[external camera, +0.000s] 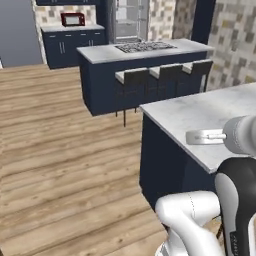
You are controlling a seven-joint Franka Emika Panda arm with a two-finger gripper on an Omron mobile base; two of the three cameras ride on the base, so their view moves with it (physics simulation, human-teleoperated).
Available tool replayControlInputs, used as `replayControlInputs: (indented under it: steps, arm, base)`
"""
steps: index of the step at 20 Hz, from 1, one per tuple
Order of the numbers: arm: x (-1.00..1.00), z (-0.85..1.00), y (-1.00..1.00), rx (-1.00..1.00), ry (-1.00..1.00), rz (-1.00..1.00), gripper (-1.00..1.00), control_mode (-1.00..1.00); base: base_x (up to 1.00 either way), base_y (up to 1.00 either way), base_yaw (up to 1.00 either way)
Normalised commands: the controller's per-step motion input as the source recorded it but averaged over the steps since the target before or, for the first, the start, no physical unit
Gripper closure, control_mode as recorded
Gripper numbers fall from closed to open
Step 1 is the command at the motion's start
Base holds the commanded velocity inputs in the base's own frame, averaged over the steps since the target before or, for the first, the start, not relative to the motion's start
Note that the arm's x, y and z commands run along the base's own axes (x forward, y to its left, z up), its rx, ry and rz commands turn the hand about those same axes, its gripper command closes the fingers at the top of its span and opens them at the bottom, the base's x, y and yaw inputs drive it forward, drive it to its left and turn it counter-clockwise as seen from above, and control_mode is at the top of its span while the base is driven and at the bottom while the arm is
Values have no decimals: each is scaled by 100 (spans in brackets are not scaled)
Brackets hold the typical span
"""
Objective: Open the fridge, grab two sodas, and place both sodas inside the bowl with ice on the dining counter.
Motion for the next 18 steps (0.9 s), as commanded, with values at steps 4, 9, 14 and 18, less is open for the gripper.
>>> replayControlInputs:
  steps: [4, 9, 14, 18]
  arm:
    - [0, 0, 0, 0, 0, 0, -100, 100]
    - [0, 0, 0, 0, 0, 0, -100, 100]
    - [0, 0, 0, 0, 0, 0, -100, 100]
    - [0, 0, 0, 0, 0, 0, -100, 100]
  base:
    - [100, 100, -8]
    - [100, 100, -8]
    - [100, 100, -6]
    - [100, 74, -10]
